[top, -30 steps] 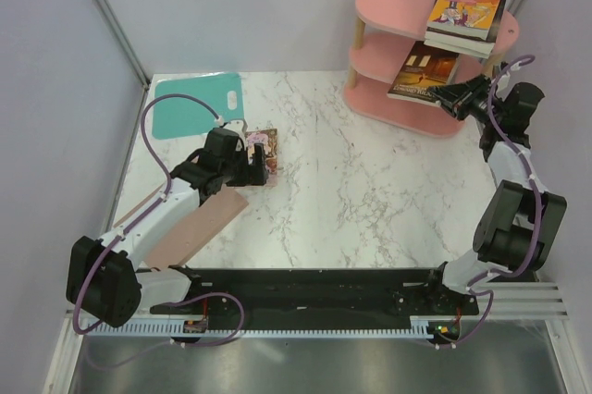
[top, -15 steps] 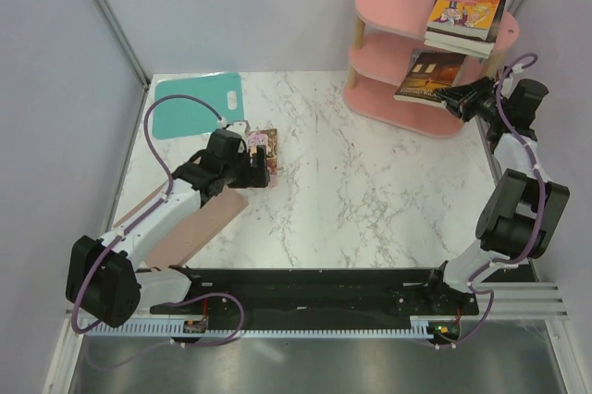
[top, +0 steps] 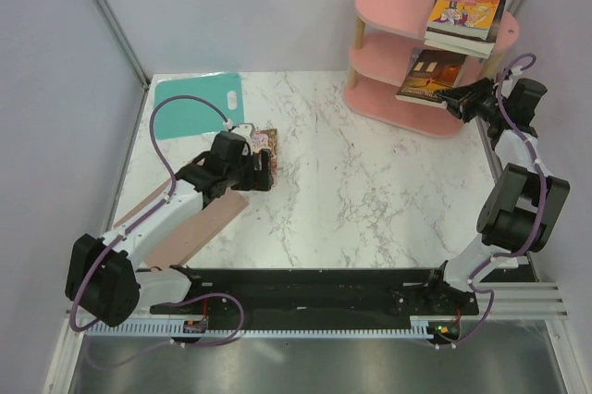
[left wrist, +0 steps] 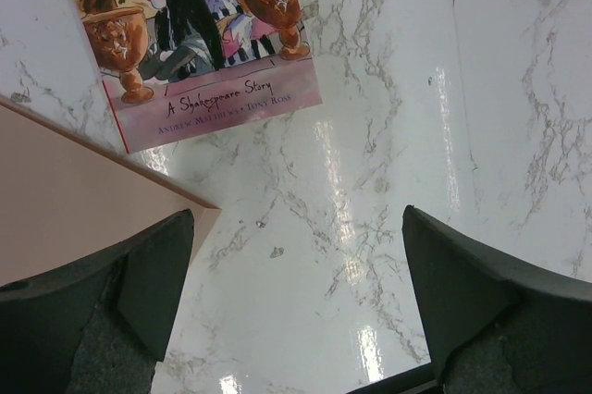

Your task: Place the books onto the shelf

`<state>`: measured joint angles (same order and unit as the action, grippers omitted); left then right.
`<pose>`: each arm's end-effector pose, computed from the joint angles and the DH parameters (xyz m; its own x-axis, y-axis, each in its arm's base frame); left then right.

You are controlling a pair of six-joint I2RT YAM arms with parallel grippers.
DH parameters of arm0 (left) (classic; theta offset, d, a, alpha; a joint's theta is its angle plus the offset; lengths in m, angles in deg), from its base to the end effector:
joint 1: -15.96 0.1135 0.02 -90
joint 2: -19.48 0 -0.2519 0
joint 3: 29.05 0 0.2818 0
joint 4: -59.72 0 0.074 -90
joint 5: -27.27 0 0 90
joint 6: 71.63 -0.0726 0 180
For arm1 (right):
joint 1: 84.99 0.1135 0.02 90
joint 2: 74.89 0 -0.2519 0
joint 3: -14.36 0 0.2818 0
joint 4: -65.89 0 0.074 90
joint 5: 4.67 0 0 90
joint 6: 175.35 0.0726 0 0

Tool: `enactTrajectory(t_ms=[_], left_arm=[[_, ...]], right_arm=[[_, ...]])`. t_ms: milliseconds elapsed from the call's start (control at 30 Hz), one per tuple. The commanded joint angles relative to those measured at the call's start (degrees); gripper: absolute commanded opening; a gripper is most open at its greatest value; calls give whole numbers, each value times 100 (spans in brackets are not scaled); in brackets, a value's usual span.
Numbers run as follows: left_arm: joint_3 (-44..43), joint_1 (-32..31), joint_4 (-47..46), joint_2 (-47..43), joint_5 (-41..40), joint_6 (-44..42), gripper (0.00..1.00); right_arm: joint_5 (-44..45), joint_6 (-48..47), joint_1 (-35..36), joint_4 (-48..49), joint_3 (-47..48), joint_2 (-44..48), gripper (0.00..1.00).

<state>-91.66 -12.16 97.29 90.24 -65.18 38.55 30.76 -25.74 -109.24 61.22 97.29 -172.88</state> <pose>0.2821 -0.1473 0.2065 -0.7460 0.0079 -0.6659 0.1995 0.9567 -0.2121 0.4222 -0.1253 0.2505 -0.5536 0.7978 -0.2389 0.0322 0.3071 0.9511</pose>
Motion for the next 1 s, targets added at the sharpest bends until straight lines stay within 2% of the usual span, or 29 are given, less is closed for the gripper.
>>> enactTrajectory(t_ms=[0, 33, 67, 133, 267, 333, 600, 967], left_arm=[[40, -132, -32, 61, 61, -252, 100], [49, -150, -32, 87, 61, -252, 100], [49, -159, -40, 87, 61, -261, 100], [49, -194, -40, 96, 61, -269, 100], [58, -229, -40, 96, 70, -278, 100], [67, -247, -67, 87, 96, -278, 100], [93, -299, -93, 78, 193, -296, 100], [111, -343, -119, 104, 228, -322, 100]], right_arm=[[244, -64, -45, -23, 276, -44, 34], [253, -81, -53, -15, 267, -27, 38], [280, -99, -53, -23, 250, -9, 48], [402, -117, -53, -41, 206, 52, 57], [456, -125, -53, -102, 214, 88, 89], [464, -152, -53, -129, 232, 123, 96], [543, -538, -141, -744, 425, 360, 98], [1175, -1531, -247, -2343, 1163, 685, 98]])
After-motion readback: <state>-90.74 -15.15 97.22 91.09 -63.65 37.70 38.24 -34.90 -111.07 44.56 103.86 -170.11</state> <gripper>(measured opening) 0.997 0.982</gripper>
